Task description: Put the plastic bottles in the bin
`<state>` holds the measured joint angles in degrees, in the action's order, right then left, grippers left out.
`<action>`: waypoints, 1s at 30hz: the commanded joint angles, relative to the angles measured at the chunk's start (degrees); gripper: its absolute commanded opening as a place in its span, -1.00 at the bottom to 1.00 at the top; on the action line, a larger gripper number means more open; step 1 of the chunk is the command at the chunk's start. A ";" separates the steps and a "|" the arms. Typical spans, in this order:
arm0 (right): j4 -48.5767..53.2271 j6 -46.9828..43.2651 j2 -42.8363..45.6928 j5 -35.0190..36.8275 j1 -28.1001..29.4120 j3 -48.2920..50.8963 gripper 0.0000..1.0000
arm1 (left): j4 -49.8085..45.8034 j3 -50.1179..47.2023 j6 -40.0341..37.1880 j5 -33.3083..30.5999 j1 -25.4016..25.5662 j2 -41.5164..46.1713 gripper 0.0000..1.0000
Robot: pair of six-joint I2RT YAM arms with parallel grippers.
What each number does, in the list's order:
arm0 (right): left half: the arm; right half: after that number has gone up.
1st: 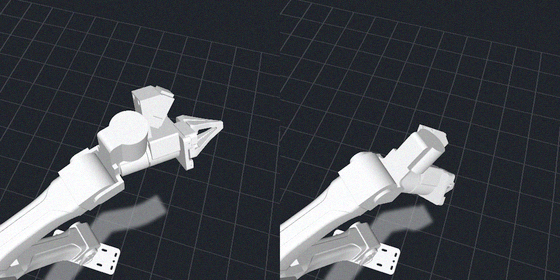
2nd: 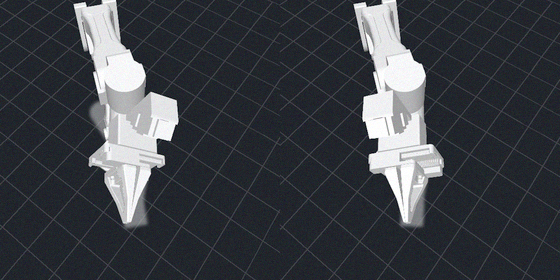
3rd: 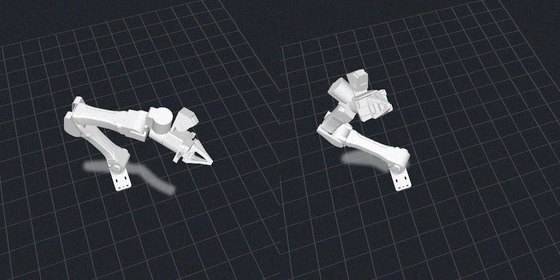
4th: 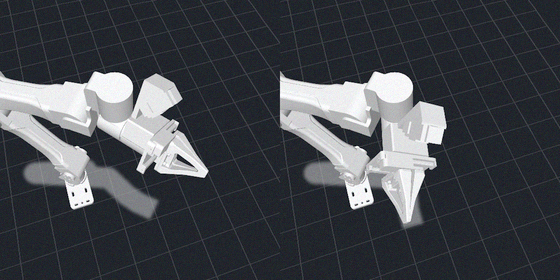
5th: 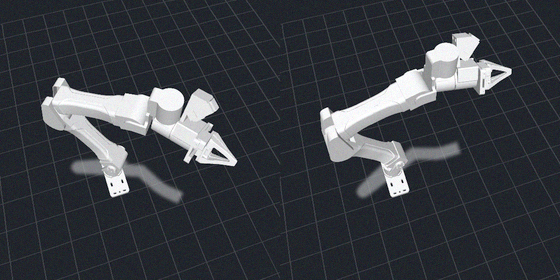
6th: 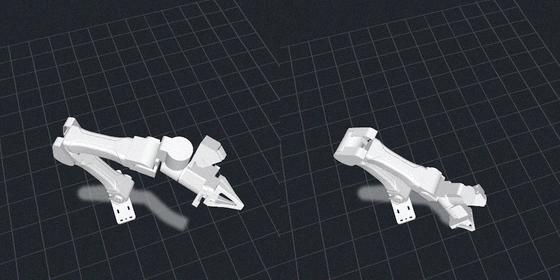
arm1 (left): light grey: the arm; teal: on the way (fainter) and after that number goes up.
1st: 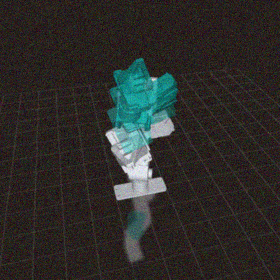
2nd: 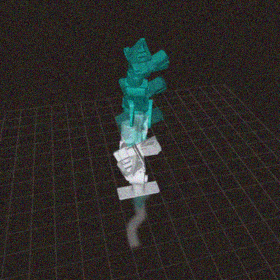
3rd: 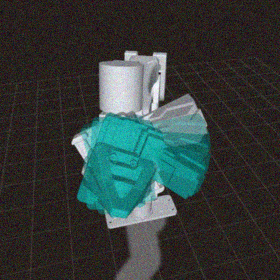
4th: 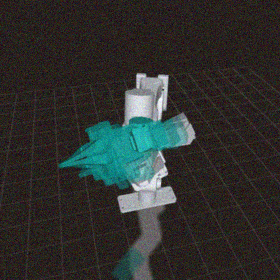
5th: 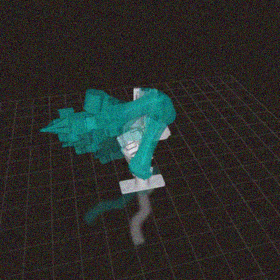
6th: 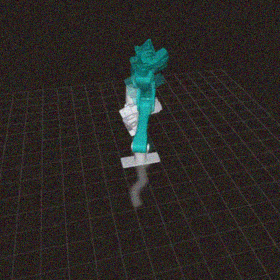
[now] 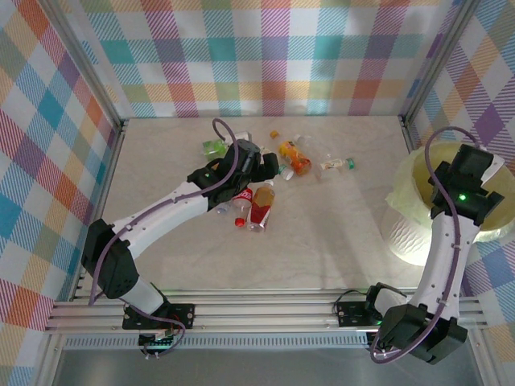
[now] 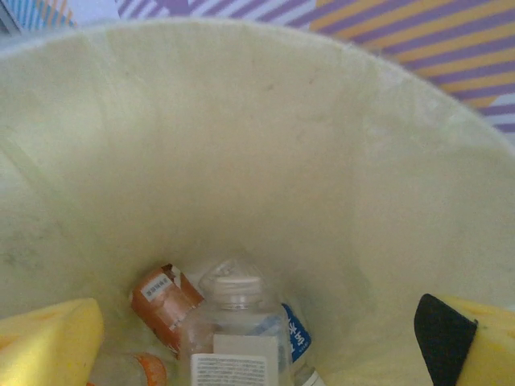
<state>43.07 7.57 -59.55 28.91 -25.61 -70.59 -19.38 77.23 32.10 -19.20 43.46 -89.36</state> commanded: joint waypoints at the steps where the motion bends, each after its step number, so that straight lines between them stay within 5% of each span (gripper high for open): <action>1: 2.72 1.20 1.86 -2.38 0.25 -3.10 0.99 | 0.98 -1.70 0.04 -1.19 -0.22 1.61 1.00; 9: 2.27 6.43 4.88 -25.58 5.70 -8.53 0.99 | -0.77 -5.48 6.08 -2.15 -2.28 2.50 1.00; 18: -14.30 15.86 3.47 -47.69 16.23 -3.43 0.99 | -10.17 -10.17 11.27 -5.89 -4.26 3.03 1.00; 22: -17.32 15.36 1.04 -49.28 20.87 -2.80 0.99 | -10.17 -12.36 8.24 -7.52 -6.28 3.35 1.00; 30: -18.70 13.08 -0.04 -47.44 26.89 -0.59 0.99 | -7.13 -16.35 -7.18 7.48 -17.31 4.58 0.97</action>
<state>27.92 21.19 -60.18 -17.87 0.36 -72.20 -27.90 62.33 32.67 -18.79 29.39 -86.76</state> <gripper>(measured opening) 0.996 0.993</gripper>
